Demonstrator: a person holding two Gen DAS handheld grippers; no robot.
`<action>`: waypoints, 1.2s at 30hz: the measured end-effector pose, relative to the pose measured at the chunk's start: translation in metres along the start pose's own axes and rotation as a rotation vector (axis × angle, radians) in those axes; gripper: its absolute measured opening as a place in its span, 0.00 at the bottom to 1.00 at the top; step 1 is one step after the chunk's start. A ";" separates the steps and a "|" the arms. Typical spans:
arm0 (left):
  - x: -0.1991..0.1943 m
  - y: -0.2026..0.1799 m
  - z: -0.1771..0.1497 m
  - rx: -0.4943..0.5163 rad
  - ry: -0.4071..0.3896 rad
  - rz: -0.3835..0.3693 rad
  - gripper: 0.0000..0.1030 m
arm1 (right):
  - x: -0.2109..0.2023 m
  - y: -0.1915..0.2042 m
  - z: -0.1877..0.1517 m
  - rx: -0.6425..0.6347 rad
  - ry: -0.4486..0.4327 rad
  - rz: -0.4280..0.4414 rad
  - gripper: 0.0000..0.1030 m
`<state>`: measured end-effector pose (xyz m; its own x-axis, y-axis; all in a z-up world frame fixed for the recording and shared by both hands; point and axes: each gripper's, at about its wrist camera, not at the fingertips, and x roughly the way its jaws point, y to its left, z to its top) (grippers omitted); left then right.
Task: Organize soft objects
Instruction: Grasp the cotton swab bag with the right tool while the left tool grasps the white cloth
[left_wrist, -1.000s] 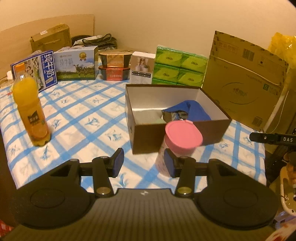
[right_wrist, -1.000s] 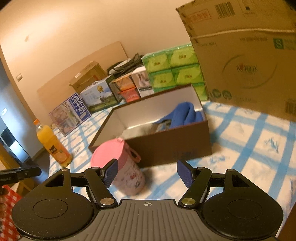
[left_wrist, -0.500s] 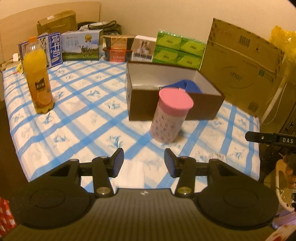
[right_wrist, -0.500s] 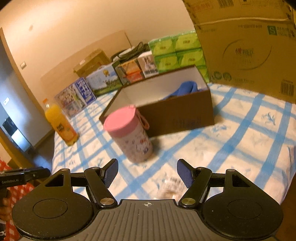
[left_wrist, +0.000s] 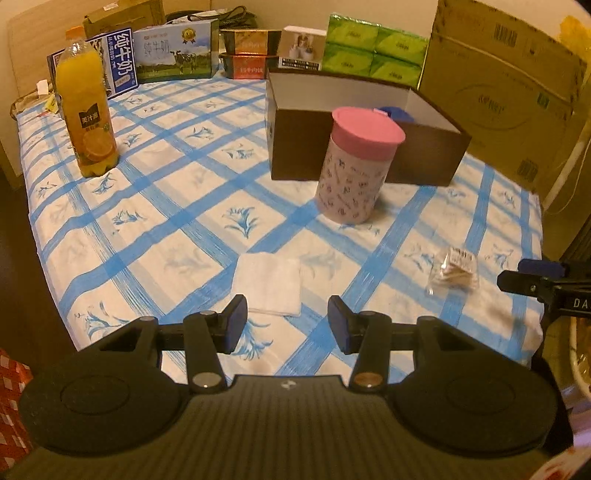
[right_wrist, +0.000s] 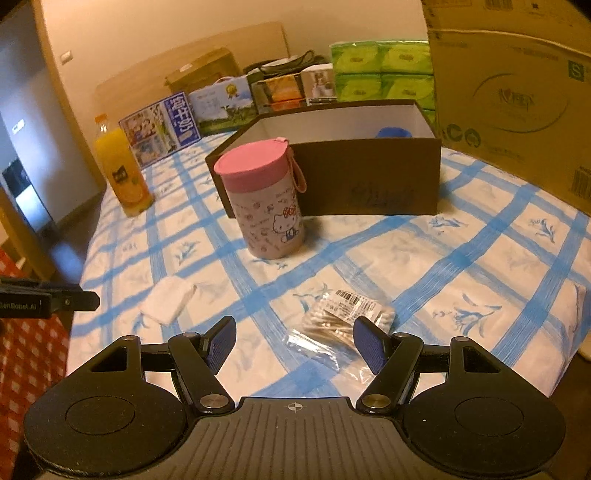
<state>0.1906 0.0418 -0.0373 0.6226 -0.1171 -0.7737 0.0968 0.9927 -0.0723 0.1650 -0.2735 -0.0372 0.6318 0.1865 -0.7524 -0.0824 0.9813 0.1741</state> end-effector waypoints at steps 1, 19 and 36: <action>0.002 -0.001 -0.001 0.003 0.005 -0.001 0.43 | 0.002 0.000 -0.001 -0.011 0.002 -0.009 0.68; 0.031 -0.002 -0.006 0.035 0.048 0.029 0.44 | 0.073 -0.029 0.019 -0.380 0.098 0.000 0.68; 0.041 0.001 -0.006 0.027 0.077 0.034 0.44 | 0.110 -0.040 0.010 -0.331 0.245 0.049 0.68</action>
<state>0.2116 0.0382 -0.0735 0.5647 -0.0795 -0.8215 0.0977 0.9948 -0.0292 0.2456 -0.2924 -0.1207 0.4224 0.2005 -0.8840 -0.3763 0.9260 0.0302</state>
